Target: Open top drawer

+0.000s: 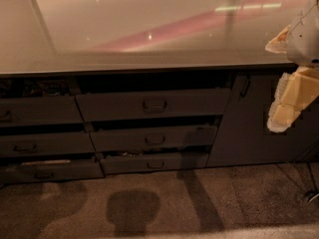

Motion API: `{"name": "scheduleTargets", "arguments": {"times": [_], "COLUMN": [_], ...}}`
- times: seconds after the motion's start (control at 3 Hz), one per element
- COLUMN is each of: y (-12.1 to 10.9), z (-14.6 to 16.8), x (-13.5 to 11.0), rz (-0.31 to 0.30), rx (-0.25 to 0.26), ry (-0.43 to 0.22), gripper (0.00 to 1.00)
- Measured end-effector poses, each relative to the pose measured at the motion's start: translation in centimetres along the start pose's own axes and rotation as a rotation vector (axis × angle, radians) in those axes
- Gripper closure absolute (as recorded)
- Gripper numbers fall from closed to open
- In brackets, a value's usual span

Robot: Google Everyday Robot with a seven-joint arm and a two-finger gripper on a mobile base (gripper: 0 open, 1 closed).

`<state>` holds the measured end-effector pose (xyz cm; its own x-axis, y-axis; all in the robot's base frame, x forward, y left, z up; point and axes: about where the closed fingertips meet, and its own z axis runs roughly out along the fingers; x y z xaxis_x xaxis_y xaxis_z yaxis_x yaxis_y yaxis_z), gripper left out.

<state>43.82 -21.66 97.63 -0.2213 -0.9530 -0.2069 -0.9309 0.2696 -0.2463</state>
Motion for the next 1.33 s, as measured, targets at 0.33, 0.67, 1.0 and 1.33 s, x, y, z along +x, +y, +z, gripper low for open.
{"name": "scheduleTargets", "arguments": {"times": [0.33,0.67,1.0,1.33], "y": [0.0,-3.1,-6.8,-9.4], "z": [0.0,1.8,3.8,6.6], "x": [0.0,-0.8,-1.9,-4.2], "rz": [0.000,0.023,0.050,0.028], "rx": [0.000,-0.049,-0.094,-0.134], "ry": [0.000,0.005,0.004,0.039], "gripper": [0.00,0.00,0.00,0.00]}}
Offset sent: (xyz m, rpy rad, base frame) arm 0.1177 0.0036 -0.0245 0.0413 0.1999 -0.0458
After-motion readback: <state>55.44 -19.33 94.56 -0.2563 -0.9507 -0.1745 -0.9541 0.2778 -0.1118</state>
